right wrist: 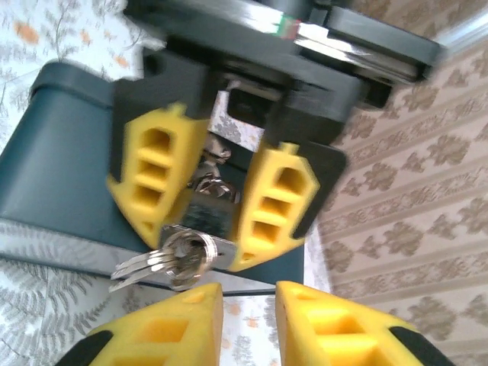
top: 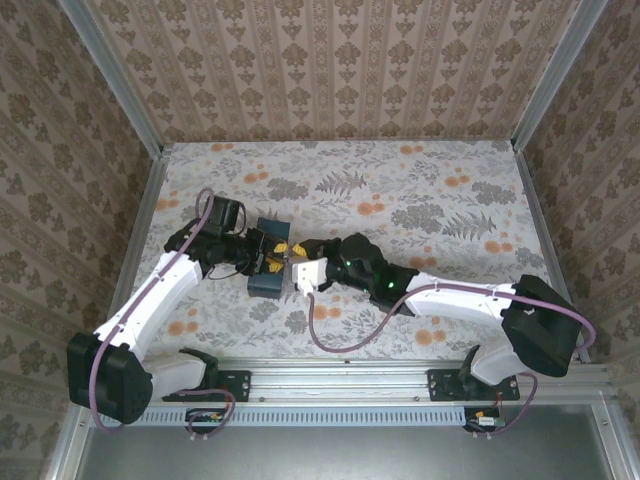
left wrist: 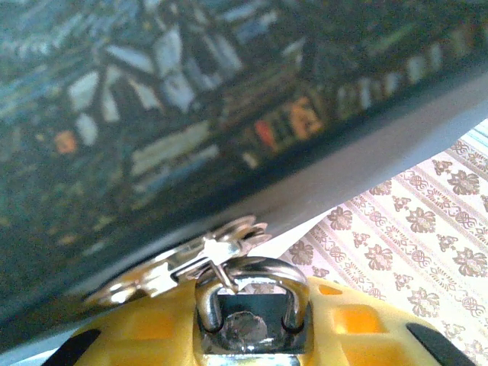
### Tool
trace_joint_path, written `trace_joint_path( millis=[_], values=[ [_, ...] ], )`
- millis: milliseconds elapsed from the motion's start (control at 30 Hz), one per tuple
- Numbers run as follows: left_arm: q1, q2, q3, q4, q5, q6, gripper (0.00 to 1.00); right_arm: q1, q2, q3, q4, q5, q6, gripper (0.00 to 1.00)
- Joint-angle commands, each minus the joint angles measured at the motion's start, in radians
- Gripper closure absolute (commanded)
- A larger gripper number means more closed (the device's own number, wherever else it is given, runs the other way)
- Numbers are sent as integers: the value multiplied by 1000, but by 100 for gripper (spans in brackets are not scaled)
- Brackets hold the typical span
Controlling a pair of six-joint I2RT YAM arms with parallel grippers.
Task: Unlock the padlock with the key
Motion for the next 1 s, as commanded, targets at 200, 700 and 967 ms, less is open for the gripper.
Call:
trace_joint_path(
  millis=[200, 700, 967],
  values=[
    [5, -18, 26, 31, 13, -3, 100, -100, 3, 289, -480, -283, 857, 79],
    [6, -26, 38, 20, -17, -3, 100, -139, 85, 196, -366, -444, 1532, 74],
    [5, -22, 43, 23, -22, -1, 100, -128, 116, 195, -303, -449, 1538, 74]
  ],
)
